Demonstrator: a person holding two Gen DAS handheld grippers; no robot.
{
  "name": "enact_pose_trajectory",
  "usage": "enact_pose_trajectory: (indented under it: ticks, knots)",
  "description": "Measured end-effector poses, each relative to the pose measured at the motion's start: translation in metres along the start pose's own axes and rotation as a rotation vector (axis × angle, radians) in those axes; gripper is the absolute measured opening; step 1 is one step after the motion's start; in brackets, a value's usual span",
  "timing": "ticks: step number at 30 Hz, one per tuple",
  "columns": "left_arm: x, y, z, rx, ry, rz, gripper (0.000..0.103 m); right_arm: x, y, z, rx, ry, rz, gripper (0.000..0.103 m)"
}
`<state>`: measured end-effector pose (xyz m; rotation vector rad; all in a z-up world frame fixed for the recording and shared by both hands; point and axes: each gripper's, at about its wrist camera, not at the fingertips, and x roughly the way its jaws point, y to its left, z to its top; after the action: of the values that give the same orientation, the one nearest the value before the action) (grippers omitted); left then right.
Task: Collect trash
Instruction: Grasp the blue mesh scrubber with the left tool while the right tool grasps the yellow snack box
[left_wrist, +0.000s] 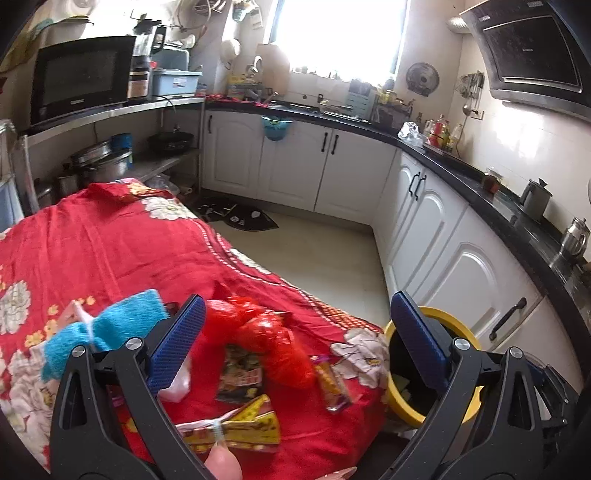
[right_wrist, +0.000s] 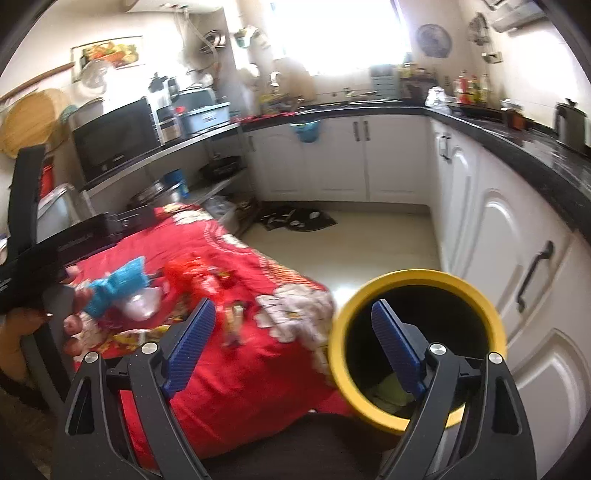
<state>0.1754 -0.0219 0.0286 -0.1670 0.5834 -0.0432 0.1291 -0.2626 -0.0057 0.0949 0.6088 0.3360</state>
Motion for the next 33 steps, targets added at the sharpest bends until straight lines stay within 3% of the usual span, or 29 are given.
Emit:
enact_pose_trajectory:
  ticks: [14, 24, 33]
  knots:
    - [-0.024, 0.066, -0.007, -0.055, -0.027, 0.105, 0.092, 0.034, 0.070, 0.001, -0.093, 0.089, 0.161, 0.084]
    - [-0.038, 0.135, -0.019, -0.111, -0.013, 0.202, 0.092, 0.086, 0.100, -0.014, -0.117, 0.232, 0.265, 0.084]
    - [-0.036, 0.188, -0.041, -0.199, 0.037, 0.176, 0.092, 0.133, 0.114, -0.024, -0.090, 0.348, 0.380, 0.084]
